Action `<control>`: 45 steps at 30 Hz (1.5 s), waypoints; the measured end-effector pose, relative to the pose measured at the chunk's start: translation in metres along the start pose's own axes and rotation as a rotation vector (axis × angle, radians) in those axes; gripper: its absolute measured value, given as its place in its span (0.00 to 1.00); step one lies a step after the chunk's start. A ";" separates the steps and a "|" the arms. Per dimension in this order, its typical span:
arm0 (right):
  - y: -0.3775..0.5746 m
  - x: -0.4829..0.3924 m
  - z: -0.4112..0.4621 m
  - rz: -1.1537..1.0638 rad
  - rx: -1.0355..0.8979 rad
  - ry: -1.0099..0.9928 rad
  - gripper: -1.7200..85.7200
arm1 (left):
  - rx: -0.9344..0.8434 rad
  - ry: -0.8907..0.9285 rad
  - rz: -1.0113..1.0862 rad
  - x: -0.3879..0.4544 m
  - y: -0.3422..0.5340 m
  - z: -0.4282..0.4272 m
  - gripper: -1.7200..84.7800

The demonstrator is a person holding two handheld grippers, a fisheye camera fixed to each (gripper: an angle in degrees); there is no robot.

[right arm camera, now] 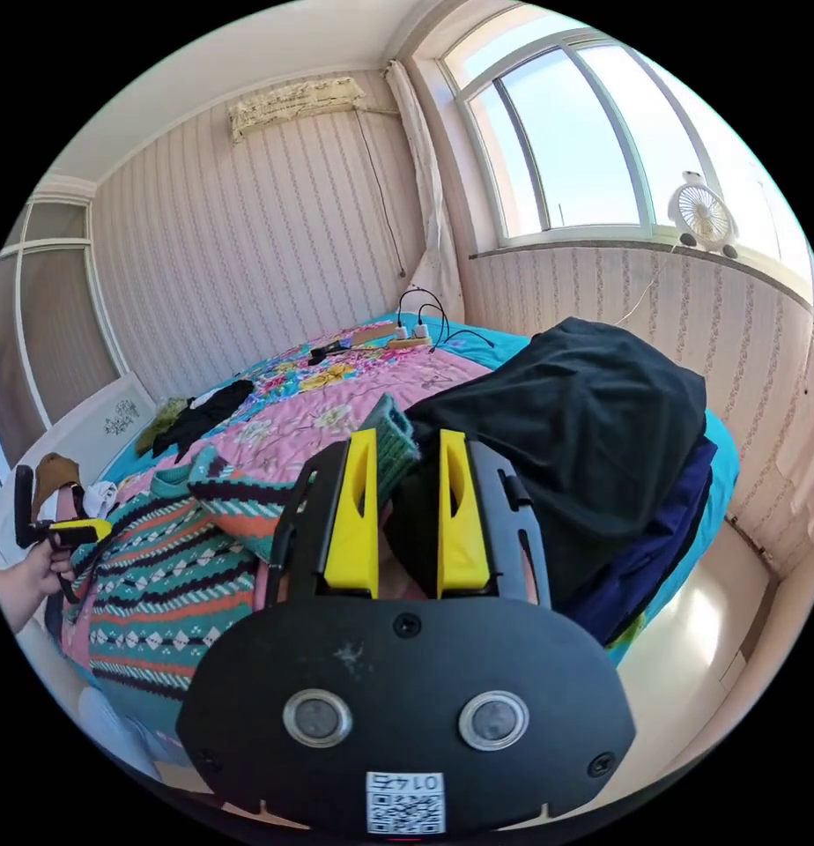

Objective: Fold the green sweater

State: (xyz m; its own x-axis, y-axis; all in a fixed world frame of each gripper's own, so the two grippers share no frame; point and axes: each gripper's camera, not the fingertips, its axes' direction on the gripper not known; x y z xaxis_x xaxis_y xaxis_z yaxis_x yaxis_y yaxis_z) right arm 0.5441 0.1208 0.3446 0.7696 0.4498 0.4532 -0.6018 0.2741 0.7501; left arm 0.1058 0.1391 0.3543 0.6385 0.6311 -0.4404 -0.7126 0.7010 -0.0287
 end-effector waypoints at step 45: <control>-0.048 -0.001 -0.028 -0.405 -0.243 -0.120 0.06 | -0.054 -0.007 -0.050 0.095 -0.151 0.201 0.08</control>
State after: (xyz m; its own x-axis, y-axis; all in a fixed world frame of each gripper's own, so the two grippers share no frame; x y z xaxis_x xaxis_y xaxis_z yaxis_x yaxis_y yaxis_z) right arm 0.5663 0.1305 0.2944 0.9627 0.1691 0.2114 -0.2707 0.6037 0.7499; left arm 0.3324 0.1594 0.4971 0.6756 0.5981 -0.4311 -0.6942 0.7129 -0.0988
